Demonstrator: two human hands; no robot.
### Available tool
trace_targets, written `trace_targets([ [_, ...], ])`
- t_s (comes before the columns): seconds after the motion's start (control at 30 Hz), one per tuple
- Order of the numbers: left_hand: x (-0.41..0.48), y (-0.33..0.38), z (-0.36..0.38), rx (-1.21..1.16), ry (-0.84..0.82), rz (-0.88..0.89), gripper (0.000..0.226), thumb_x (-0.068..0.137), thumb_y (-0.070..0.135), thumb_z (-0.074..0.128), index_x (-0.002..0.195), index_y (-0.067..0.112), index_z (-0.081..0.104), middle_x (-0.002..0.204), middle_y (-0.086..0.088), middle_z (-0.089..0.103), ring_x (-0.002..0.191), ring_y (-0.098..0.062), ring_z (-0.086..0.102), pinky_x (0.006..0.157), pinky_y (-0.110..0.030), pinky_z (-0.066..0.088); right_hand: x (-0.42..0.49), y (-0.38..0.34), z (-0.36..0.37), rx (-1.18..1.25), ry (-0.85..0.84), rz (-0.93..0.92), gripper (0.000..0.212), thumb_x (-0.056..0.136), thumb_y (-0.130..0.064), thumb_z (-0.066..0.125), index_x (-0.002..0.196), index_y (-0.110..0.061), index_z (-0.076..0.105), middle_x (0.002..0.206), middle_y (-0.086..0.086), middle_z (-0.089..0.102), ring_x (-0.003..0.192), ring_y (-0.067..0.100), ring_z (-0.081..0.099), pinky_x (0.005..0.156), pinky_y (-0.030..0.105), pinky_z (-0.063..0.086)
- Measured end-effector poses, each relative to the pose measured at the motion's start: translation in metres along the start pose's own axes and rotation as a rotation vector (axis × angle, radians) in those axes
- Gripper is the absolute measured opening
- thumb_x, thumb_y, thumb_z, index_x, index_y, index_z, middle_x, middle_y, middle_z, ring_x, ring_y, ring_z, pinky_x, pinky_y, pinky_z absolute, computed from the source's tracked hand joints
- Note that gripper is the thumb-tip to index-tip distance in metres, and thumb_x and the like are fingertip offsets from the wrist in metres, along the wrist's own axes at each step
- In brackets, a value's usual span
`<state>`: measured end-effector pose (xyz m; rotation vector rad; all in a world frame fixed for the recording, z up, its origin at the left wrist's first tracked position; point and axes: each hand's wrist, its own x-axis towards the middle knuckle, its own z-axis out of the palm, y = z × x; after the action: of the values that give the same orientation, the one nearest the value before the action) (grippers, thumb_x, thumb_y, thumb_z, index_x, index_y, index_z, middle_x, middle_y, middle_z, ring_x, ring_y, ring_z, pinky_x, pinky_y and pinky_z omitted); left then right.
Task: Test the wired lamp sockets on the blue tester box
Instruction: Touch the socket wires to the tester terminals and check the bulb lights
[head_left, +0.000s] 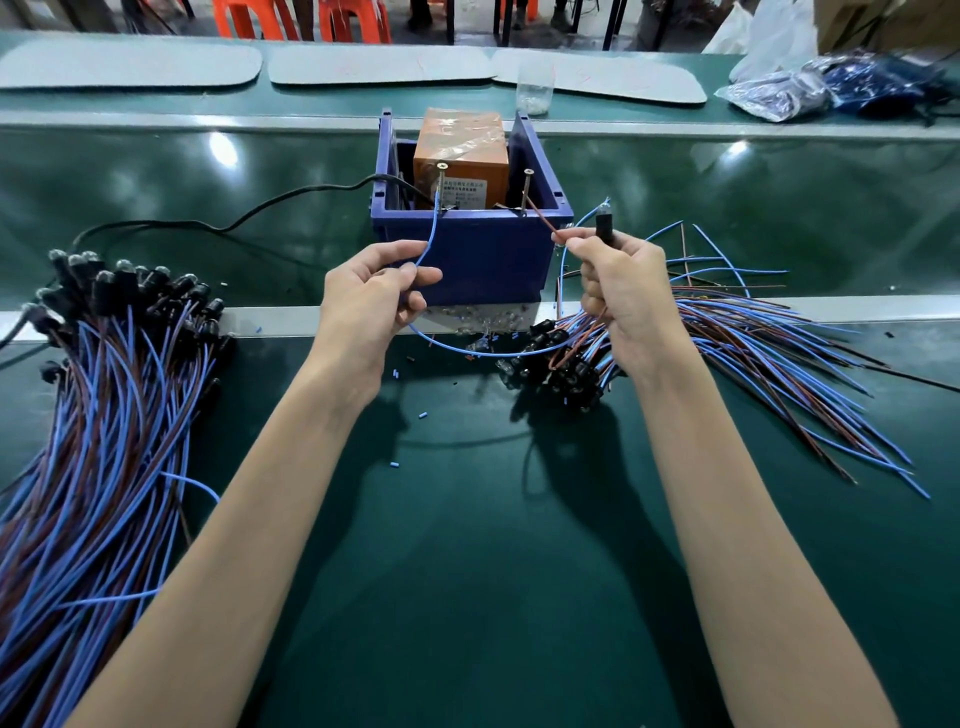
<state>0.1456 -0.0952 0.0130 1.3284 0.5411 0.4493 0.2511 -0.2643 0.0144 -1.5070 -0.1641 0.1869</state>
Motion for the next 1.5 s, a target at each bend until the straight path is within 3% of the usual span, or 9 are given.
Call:
trace_targets([
  [0.37,0.0004,0.0018,-0.0009,0.002,-0.004,-0.007,0.025,0.093,0.0,0.048,0.088,0.017,0.066,0.059,0.007,0.067,0.043,-0.004,0.045,0.046,-0.012,0.035,0.0009,0.0011,-0.001,0.023,-0.016,0.01,0.023,0.09,-0.003,0.052,0.081,-0.012,0.071,0.044,-0.014,0.03,0.039,0.005,0.021,0.037,0.016,0.022],
  [1.5,-0.0002,0.0,-0.0017,0.049,-0.022,0.004,0.02,0.094,0.007,0.055,0.085,0.021,0.067,0.057,0.011,0.062,0.043,-0.002,0.042,0.047,-0.01,0.038,0.0003,-0.0016,-0.0025,0.039,-0.046,0.018,0.014,0.088,-0.005,0.056,0.078,-0.012,0.062,0.045,-0.013,0.027,0.039,0.004,0.018,0.035,0.016,0.019],
])
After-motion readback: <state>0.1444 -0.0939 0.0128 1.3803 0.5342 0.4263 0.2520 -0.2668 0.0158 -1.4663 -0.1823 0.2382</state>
